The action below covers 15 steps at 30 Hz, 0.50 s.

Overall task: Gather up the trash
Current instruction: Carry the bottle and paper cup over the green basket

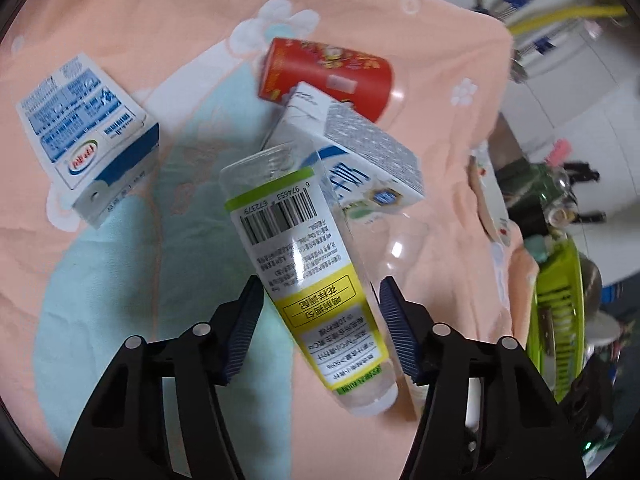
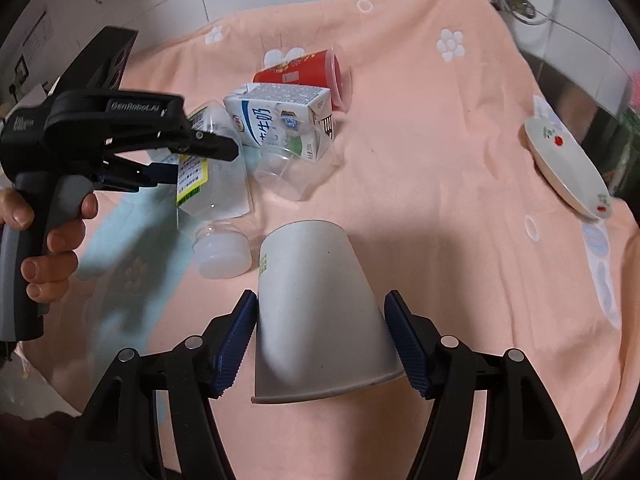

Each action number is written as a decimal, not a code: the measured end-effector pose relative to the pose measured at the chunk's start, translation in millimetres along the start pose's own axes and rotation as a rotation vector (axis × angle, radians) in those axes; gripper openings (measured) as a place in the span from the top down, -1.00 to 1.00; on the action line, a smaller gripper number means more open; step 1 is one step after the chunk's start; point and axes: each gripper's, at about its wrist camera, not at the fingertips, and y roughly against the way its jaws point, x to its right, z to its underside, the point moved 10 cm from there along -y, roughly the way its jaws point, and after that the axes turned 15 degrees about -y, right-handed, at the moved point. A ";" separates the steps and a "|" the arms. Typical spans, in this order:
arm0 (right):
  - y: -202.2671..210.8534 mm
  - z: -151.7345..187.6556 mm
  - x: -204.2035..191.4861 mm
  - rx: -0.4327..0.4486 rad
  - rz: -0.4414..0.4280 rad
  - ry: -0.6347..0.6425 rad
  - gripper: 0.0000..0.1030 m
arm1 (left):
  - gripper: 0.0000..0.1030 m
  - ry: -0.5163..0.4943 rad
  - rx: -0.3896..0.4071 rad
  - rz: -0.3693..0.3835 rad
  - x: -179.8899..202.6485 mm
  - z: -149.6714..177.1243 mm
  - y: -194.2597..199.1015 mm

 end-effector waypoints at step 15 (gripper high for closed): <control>69.9 46.3 -9.1 0.137 -0.020 -0.106 -0.23 | 0.00 -0.226 0.085 0.066 42.4 34.6 60.5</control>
